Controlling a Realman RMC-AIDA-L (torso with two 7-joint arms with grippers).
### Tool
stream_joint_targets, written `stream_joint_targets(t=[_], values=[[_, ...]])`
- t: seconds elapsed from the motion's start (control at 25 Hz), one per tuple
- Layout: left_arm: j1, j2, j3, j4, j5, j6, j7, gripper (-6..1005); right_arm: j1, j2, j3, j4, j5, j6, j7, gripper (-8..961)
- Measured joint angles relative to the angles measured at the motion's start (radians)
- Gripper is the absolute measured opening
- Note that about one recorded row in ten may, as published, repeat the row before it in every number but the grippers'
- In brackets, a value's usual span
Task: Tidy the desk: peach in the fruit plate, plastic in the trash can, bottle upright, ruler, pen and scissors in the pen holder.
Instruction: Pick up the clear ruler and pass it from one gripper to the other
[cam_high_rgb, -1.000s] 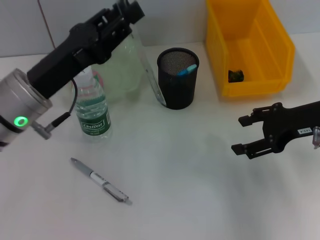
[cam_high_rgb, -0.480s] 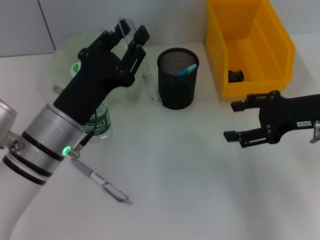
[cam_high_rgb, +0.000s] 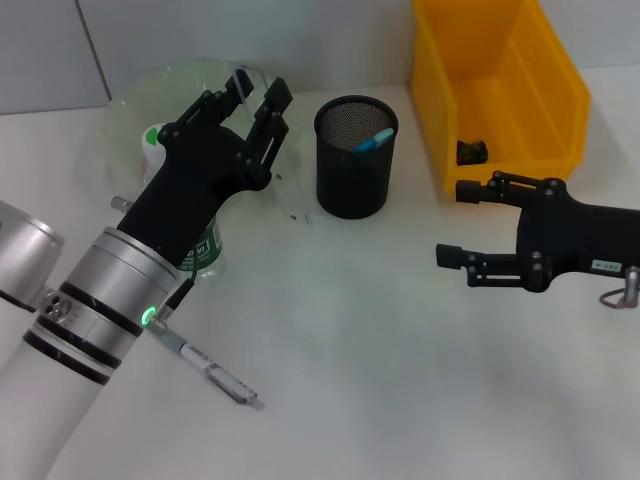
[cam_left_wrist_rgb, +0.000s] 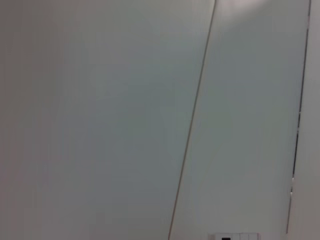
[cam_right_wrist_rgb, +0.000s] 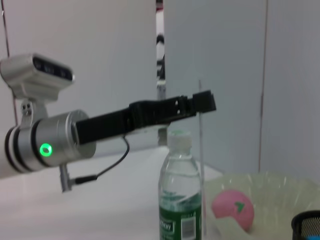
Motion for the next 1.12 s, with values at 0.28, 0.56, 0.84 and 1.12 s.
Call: stream_joint_targets(t=[0.28,0.56,0.84,1.12], values=[[0.012,0.0,0.036,0.029,-0.04,-0.017,0.047,424,0.019,0.006,-0.007,0.234,0.162,0.043,-0.234,821],[0.003,0.0,0.09,0.063,-0.123,-0.031,0.149,427,0.095,0.009,-0.009,0.405,0.223,0.103,-0.337,821],[-0.02,0.0,0.106,0.075,-0.163,-0.058,0.186,430,0.164,0.011,-0.014,0.516,0.271,0.131,-0.407,821],[-0.033,0.0,0.107,0.076,-0.169,-0.067,0.187,434,0.216,0.013,-0.013,0.572,0.276,0.169,-0.41,821]])
